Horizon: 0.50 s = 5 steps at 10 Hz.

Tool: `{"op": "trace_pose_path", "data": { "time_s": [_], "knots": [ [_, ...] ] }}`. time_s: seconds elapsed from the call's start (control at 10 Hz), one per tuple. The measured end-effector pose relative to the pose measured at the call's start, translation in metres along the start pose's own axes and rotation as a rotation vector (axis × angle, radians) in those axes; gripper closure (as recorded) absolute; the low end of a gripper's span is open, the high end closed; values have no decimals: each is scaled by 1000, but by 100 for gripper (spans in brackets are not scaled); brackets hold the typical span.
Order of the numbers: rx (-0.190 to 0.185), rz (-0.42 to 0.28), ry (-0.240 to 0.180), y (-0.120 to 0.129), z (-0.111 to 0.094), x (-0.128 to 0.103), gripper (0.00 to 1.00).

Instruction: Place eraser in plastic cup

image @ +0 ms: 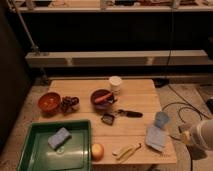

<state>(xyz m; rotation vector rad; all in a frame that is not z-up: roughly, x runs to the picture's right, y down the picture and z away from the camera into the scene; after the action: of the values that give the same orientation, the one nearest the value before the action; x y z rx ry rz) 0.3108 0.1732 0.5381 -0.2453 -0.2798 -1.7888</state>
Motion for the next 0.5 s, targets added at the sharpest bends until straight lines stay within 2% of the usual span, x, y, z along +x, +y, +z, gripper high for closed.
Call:
{"op": "trace_pose_path", "data": {
  "time_s": [0.3,0.5],
  "knots": [
    [59,47,56,-3,29,40,80],
    [89,61,117,-6,43,69,80]
  ]
}}
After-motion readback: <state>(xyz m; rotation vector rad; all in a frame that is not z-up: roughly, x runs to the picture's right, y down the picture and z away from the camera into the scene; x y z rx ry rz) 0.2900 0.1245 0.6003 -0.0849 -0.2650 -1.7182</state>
